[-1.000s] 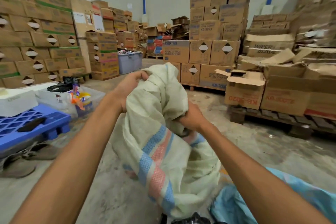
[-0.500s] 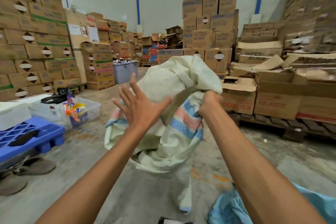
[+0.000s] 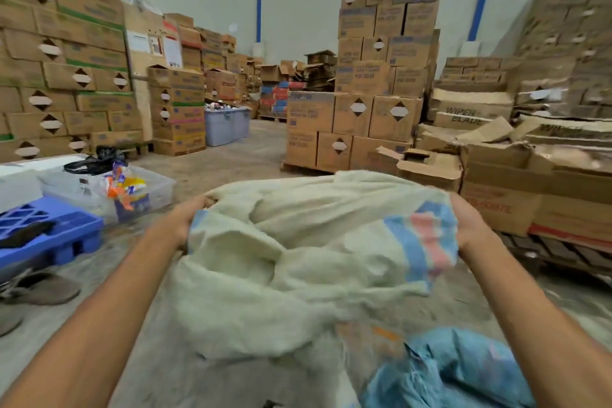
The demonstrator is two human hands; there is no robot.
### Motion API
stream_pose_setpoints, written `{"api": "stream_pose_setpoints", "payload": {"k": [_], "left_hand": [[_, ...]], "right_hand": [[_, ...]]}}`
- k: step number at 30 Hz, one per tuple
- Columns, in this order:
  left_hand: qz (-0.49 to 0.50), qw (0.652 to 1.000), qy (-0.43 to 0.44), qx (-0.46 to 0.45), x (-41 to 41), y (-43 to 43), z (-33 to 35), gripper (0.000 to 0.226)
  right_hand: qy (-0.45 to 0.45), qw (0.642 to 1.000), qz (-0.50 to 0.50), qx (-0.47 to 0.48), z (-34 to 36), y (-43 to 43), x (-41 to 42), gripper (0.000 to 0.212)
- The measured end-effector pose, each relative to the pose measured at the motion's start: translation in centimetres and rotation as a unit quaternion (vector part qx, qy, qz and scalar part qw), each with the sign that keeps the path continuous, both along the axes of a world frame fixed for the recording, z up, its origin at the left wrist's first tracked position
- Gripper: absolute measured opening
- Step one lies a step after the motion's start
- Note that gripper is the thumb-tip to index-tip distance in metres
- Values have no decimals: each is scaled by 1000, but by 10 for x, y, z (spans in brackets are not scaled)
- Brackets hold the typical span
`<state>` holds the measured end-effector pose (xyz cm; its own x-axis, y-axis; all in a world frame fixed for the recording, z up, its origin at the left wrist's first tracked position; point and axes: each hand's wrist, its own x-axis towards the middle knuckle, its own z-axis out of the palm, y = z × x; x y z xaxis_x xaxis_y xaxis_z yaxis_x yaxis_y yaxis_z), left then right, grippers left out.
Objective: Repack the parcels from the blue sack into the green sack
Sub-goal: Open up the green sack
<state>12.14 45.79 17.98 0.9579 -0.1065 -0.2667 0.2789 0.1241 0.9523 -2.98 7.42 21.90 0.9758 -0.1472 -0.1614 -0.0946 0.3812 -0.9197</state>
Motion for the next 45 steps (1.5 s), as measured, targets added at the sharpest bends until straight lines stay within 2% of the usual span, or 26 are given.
{"api": "stream_pose_setpoints", "payload": {"k": [1,3,6,8,9,10,12,14,17,19,23,25,26,28,30,31,32,34,35,36,38,39,40,41,42,45], "left_hand": [[-14,999,26,19,-1,13,-7,20],[-43,997,48,52,-4,25,-8,24],[-44,998,32,21,-10,14,2,29],[-37,999,0,-2,-15,3,9,24],[-39,999,-8,-20,-19,-2,13,24],[-38,999,-15,-32,-23,-6,17,23],[-55,997,-32,-33,-32,-21,27,19],[-81,995,-50,-10,-36,-33,35,18],[-100,992,-67,31,-43,-48,48,17],[-104,991,-74,48,-46,-53,51,19],[-63,994,-81,39,-41,-47,45,9],[-39,995,-89,34,-35,-40,41,9],[-37,995,-89,34,-33,-38,40,13],[-56,995,-78,29,-33,-38,42,14],[-72,992,-87,54,-39,-42,46,4],[-67,989,-102,82,-39,-46,48,6],[-57,983,-128,114,-37,-50,47,21],[-31,962,-206,176,-32,-61,43,74],[-15,936,-267,229,-34,-66,38,93],[19,886,-347,307,-35,-70,30,103],[134,729,-491,458,-43,-75,14,111],[172,668,-531,491,-49,-76,7,114],[186,643,-548,502,-49,-76,-3,119],[192,642,-548,500,-50,-77,-14,125],[194,660,-532,493,-47,-77,-28,132],[198,764,-403,464,-50,-79,-60,151]], "right_hand": [[39,999,-3,-12,-8,-13,-7,32],[114,989,27,-88,-26,-21,-17,31],[147,963,9,-227,-42,-3,-2,36],[156,907,-70,-385,-45,5,23,47],[150,864,-104,-469,-44,12,33,57],[124,827,-129,-533,-44,19,41,65],[-17,808,-151,-569,-38,42,49,77],[-169,780,-64,-599,-23,75,47,104],[-201,703,99,-675,-18,116,49,145],[-159,703,152,-677,-29,131,53,153],[-127,787,206,-567,-45,142,53,136],[-140,811,207,-529,-47,146,47,136],[-145,803,201,-542,-50,148,45,142],[-151,738,148,-642,-61,156,44,154],[-160,678,51,-715,-76,159,50,143],[-167,678,12,-715,-81,156,54,127],[-166,693,-21,-702,-83,150,59,103],[-135,733,-90,-661,-82,136,68,55],[-104,744,-131,-647,-78,131,71,37],[-61,760,-174,-623,-72,127,72,26],[36,801,-263,-537,-62,115,77,18],[75,825,-301,-473,-56,108,78,21],[99,853,-327,-395,-50,100,80,26],[100,878,-346,-315,-44,92,83,29],[103,901,-345,-241,-35,88,79,31],[93,925,-366,-44,-20,74,75,30]]}}
